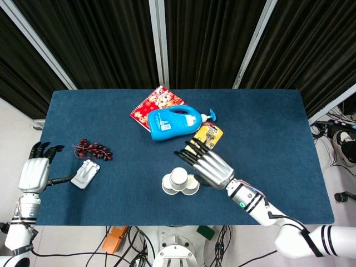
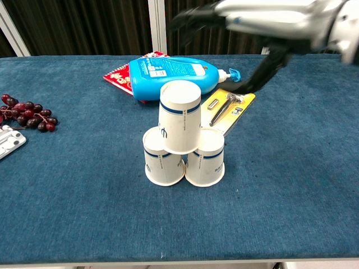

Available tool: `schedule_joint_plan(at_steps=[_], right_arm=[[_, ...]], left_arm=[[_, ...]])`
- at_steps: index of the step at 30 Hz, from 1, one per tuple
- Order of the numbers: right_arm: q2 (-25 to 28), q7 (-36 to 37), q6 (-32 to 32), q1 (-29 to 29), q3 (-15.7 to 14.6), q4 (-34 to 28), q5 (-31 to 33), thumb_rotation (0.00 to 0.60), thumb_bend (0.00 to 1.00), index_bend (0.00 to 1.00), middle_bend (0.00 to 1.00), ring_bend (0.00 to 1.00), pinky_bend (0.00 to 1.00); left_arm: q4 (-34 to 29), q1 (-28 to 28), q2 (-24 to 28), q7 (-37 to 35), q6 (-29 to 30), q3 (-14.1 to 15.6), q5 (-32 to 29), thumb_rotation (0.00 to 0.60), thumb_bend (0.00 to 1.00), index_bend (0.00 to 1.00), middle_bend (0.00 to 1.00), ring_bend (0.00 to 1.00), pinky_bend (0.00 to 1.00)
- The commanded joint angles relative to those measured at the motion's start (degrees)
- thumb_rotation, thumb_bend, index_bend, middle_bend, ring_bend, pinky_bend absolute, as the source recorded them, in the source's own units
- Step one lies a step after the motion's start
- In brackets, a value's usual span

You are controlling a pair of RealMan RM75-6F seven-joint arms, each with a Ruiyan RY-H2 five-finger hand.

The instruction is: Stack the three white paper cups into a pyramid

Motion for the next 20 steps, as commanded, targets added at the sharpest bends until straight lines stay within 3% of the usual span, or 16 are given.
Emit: schedule_joint_plan(at_steps=[1, 8, 15, 20], right_arm=[[5.33, 4.25, 10.28, -8.55, -2.04, 1.18, -0.73, 0.6, 0.3, 0.02, 0.19, 0.04, 0.05], [9.31, 16.4, 20.11, -20.59, -6.92, 9.77, -1.01, 0.6, 0.3, 0.0, 0.0, 0.0, 0.0], [8.04, 27.17, 27.16, -28.82, -9.71, 17.38, -4.64, 0.6, 0.3, 0.0, 0.0, 0.0, 0.0], [7.61, 29.01, 27.88, -30.41, -9.87, 18.51, -6.69, 0.6, 0.29, 0.0, 0.0, 0.0, 0.0]], left_arm=[[1.77, 0.18, 0.77, -1.77, -0.01, -0.88, -0.71, 0.394, 0.08, 0.22, 0.25, 0.09, 0.05], [4.48, 2.88, 1.0, -5.14, 3.92, -1.0, -0.1, 0.399, 0.08, 0.22, 0.24, 0.08, 0.04], [4.33, 7.87, 0.82, -5.4, 9.29, 2.45, 2.83, 0.474, 0.08, 0.22, 0.24, 0.07, 0.04], [2.41, 10.27, 1.0, -4.42, 10.18, 4.41, 3.48, 0.506, 0.08, 0.22, 0.24, 0.06, 0.04]])
